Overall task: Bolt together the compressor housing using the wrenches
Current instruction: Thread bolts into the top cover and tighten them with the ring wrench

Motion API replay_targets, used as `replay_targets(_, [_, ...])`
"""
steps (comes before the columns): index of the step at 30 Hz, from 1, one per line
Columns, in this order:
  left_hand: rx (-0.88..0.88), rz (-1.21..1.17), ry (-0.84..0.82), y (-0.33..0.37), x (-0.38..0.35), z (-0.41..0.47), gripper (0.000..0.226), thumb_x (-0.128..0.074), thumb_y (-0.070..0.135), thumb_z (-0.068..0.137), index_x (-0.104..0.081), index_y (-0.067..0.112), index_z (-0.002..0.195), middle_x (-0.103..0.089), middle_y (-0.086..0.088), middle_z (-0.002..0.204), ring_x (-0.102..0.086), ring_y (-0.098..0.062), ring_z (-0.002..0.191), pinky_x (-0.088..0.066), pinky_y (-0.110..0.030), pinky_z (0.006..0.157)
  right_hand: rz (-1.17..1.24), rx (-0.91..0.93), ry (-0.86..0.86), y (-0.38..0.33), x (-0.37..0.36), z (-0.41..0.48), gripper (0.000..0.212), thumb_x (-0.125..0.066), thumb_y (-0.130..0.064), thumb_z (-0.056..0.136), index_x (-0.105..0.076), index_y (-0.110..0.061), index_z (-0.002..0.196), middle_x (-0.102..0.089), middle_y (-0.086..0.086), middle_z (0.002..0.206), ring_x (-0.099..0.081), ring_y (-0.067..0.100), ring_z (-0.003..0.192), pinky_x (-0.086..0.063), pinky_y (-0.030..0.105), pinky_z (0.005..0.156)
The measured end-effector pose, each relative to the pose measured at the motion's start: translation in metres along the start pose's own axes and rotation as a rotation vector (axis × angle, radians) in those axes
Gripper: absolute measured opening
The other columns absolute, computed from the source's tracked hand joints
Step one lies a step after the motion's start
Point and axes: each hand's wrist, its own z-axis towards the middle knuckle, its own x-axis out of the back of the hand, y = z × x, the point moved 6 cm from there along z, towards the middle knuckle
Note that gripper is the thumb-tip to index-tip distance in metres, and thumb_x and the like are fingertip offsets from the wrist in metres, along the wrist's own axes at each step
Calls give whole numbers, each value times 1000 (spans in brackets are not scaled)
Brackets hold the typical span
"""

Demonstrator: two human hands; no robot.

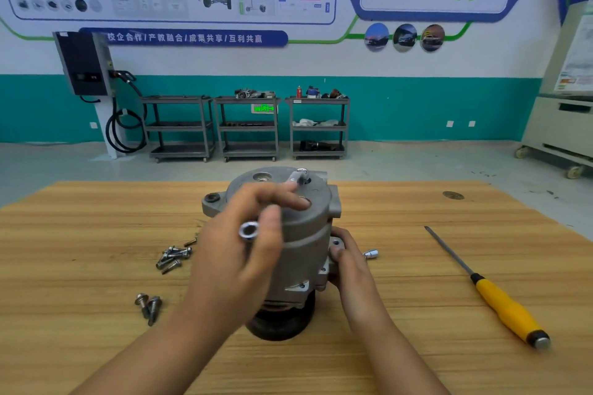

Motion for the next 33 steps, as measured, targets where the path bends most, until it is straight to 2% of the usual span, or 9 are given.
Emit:
replay_targets(6, [201,-317,232,-37,25,13,14,-30,27,96,-41,24,88,-73,0,73,-69,-12,94,-47,-16,84,5,-40,3,0,3,1,39,-34,-44,75,-57,-47,106,-71,-2,99,-63,20,104,-44,55,96])
replay_targets(10, [430,-372,415,-59,33,26,15,-30,20,99,-40,22,89,-70,-1,63,-72,-17,83,-48,-33,64,31,-46,8,2,3,1,37,-35,-44,75,-57,-48,104,-72,-3,97,-66,16,98,-46,53,94])
replay_targets(13, [525,-348,467,-68,37,32,9,-36,18,99,-40,24,93,-72,3,67,-71,-13,72,-47,-24,43,42,-35,1,3,3,2,36,-33,-39,78,-57,-47,104,-72,-5,95,-67,12,95,-48,49,92])
replay_targets(15, [550,-238,470,-74,41,33,8,-40,21,98,-41,28,95,-73,4,72,-68,-7,64,-45,-23,40,58,-30,-11,3,3,3,37,-33,-38,79,-57,-44,105,-72,-5,96,-66,10,94,-49,46,90])
replay_targets(18, [547,43,435,-83,49,37,3,-48,29,95,-50,31,96,-66,5,76,-59,3,61,-46,-25,52,71,-34,-5,4,3,4,38,-33,-36,78,-58,-41,105,-71,-6,96,-66,9,93,-50,42,87])
replay_targets(21, [595,77,333,-94,53,48,11,-58,36,90,-56,27,84,-63,3,75,-61,-10,69,-51,-31,67,76,-40,12,5,5,5,37,-33,-36,77,-59,-42,103,-72,-7,91,-66,11,91,-50,41,84])
replay_targets(25, [730,93,203,-113,52,64,32,-64,43,84,-61,13,74,-58,-1,65,-52,-14,59,-48,-28,61,73,-54,27,6,4,5,37,-34,-38,76,-59,-43,103,-71,-4,100,-63,19,104,-47,48,94])
replay_targets(28, [835,105,105,-125,45,79,35,-66,47,81,-64,12,77,-57,-1,67,-50,-14,59,-48,-24,56,45,-65,25,6,3,4,36,-34,-43,75,-57,-48,102,-69,-5,107,-59,19,110,-43,55,97])
replay_targets(33, [867,198,-11,-138,22,107,38,-66,51,79,-63,12,77,-63,-1,71,-53,-14,63,-49,-26,57,42,-78,29,10,6,6,35,-35,-45,74,-57,-48,101,-70,-4,104,-60,22,108,-43,57,97])
